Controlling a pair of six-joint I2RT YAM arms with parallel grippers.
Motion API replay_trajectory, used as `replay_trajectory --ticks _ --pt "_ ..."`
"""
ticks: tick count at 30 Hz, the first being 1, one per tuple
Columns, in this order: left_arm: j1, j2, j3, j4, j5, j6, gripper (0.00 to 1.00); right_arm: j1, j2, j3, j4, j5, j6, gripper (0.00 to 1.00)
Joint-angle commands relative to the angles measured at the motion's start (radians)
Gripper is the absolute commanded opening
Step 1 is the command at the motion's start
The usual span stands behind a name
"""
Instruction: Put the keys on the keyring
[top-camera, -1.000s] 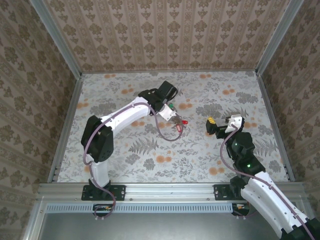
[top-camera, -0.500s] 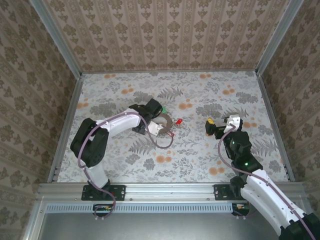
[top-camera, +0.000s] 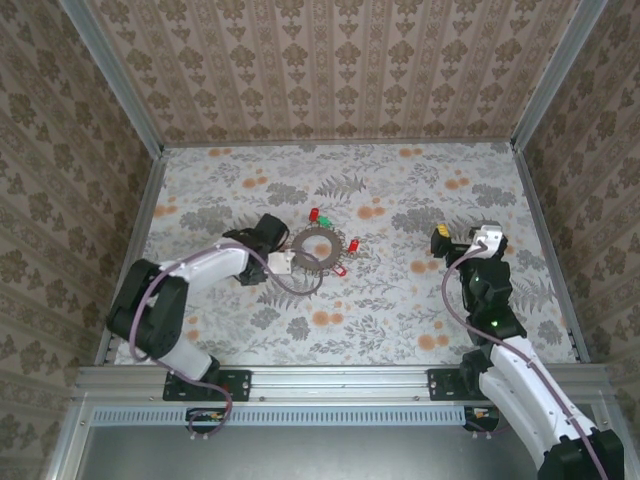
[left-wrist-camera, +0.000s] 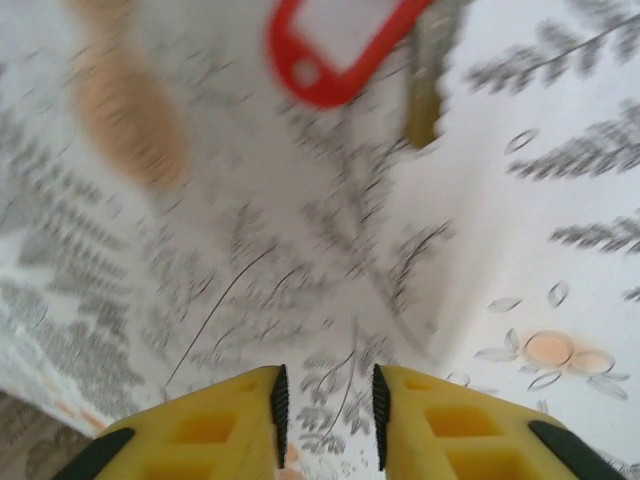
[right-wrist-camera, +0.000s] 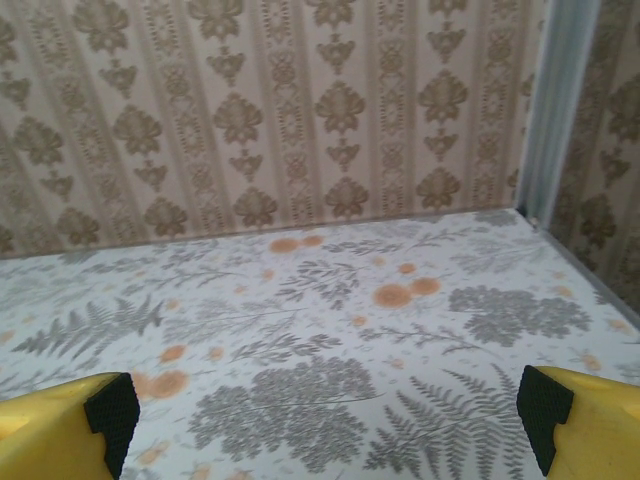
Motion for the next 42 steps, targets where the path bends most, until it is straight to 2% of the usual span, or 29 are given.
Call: replay_trajectory --ticks 1,3,6,8,11,12,13,15,17,19,23,27,31,35,38,41,42 --pt "0.041 -0.129 -0.019 0.061 0.051 -0.131 0.37 -0.028 0.019 0.047 0.069 0.011 -0.042 0.99" --pt "0.074 -0.226 -0.032 0.101 0.121 -0.190 0.42 -0.031 0.029 0.068 0.059 0.001 -0.070 1.00" --pt "0.166 -0.388 -0.089 0.218 0.378 -0.311 0.47 -0.033 0.030 0.111 -0.009 0.019 -0.117 1.00" --pt "0.217 -0.481 -0.164 0.349 0.496 -0.413 0.52 -0.033 0.016 0.125 -0.060 0.016 -0.151 1.00" --pt "0.299 -0.581 -0.285 0.553 0.561 -0.562 0.72 -0.033 -0.029 0.119 -0.105 -0.075 -0.180 1.00" --pt "0.329 -0.591 -0.310 0.598 0.601 -0.595 0.92 -0.033 -0.039 0.110 -0.105 -0.106 -0.181 1.00" --pt "0.366 -0.590 -0.333 0.641 0.653 -0.626 1.00 -0.034 -0.048 0.097 -0.102 -0.131 -0.172 1.00" --pt "0.431 -0.571 -0.362 0.706 0.713 -0.680 1.00 -0.033 -0.047 0.070 -0.075 -0.145 -0.149 1.00" --pt "0.480 -0.539 -0.403 0.795 0.700 -0.731 1.00 -0.033 -0.029 0.036 -0.029 -0.166 -0.153 1.00" --pt "0.507 -0.483 -0.446 0.907 0.629 -0.764 1.00 -0.033 0.013 0.001 0.044 -0.166 -0.152 1.00" --pt "0.526 -0.333 -0.445 1.009 0.548 -0.732 1.00 -0.035 0.172 -0.018 0.170 -0.161 -0.175 1.00" --pt "0.545 -0.209 -0.476 1.212 0.519 -0.766 1.00 -0.045 0.357 -0.037 0.329 -0.168 -0.168 1.00" --pt "0.559 -0.101 -0.453 1.295 0.556 -0.804 1.00 -0.068 0.568 -0.028 0.497 -0.208 -0.180 1.00" --pt "0.564 0.017 -0.480 1.458 0.479 -0.831 1.00 -0.101 0.716 0.003 0.612 -0.229 -0.116 1.00" --pt "0.561 0.016 -0.469 1.429 0.459 -0.836 1.00 -0.106 0.809 0.058 0.574 -0.224 -0.107 1.00" --pt "0.560 0.018 -0.448 1.388 0.409 -0.857 1.00 -0.109 0.954 0.097 0.673 -0.218 -0.104 1.00" --pt "0.561 0.016 -0.449 1.388 0.405 -0.862 1.00 -0.113 0.912 0.128 0.537 -0.210 -0.096 1.00"
